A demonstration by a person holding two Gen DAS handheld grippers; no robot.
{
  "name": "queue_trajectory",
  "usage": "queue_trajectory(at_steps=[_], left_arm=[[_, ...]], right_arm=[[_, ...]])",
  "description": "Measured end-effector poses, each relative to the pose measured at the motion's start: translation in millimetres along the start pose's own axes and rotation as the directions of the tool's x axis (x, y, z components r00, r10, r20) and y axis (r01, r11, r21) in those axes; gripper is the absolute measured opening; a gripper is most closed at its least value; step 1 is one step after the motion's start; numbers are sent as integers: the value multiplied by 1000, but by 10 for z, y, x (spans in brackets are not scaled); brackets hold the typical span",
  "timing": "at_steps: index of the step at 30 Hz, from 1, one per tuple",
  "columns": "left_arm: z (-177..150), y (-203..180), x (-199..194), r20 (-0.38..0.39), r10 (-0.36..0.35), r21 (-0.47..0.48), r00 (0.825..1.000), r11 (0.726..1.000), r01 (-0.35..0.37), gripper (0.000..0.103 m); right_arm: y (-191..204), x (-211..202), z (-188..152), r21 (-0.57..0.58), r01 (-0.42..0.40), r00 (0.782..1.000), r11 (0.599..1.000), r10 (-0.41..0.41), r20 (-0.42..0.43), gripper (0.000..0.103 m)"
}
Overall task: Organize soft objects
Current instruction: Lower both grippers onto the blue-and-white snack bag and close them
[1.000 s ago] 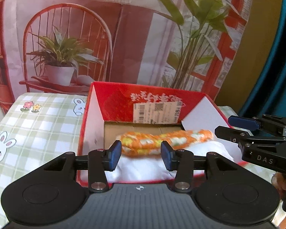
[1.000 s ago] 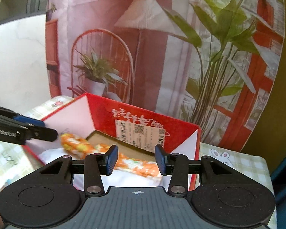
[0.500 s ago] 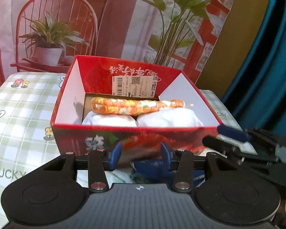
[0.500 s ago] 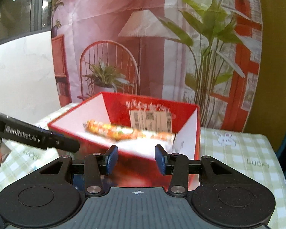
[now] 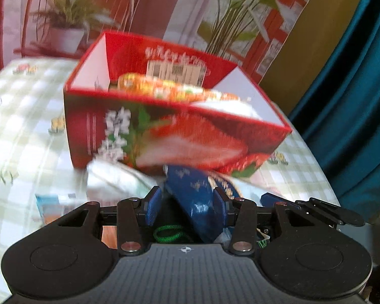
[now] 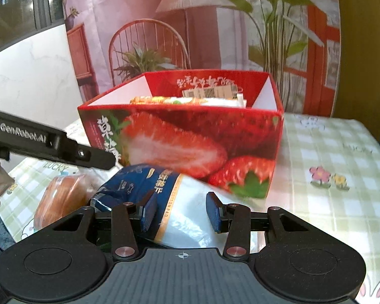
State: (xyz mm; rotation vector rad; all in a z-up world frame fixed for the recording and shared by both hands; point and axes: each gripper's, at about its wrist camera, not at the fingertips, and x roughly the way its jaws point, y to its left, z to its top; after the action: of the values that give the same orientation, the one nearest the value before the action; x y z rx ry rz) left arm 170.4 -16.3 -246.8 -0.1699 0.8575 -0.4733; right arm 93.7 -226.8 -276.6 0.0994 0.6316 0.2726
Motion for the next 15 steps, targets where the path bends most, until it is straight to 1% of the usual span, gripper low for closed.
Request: queue_trajectory(at_steps=[3,7,9,11,12,13,15], left_arm=[[-28,34,98,-26,-15,-22,1000,1000,15,46],[-16,11,286,-50,-26,-18,998,1000,26,47],[-26,9,385,-76,-41,-22,996,999,40,47],[-41,-17,423,-71,-52,-18,996,999,51,46],[-49,-32,416,-62,-54,0,997,999,54,38],[-61,-48,397,-49,-49,22,998,998,50,36],[-69,-72,358,-29,-50,50,998,997,51,26]], right_arm=[[-19,19,-61,20,-12,1000,1000,13,-16,40],[-58,43,-81,38,-17,1000,999,17,-25,40],[-38,46,-88,31,-13,1000,999,14,-25,40],[-40,55,-90,32,-13,999,999,14,-30,40],[-46,63,-93,35,-14,999,999,15,-32,40],[-51,67,-95,37,-16,999,999,17,-32,40],[-63,71,-88,41,-21,999,999,22,-30,41]])
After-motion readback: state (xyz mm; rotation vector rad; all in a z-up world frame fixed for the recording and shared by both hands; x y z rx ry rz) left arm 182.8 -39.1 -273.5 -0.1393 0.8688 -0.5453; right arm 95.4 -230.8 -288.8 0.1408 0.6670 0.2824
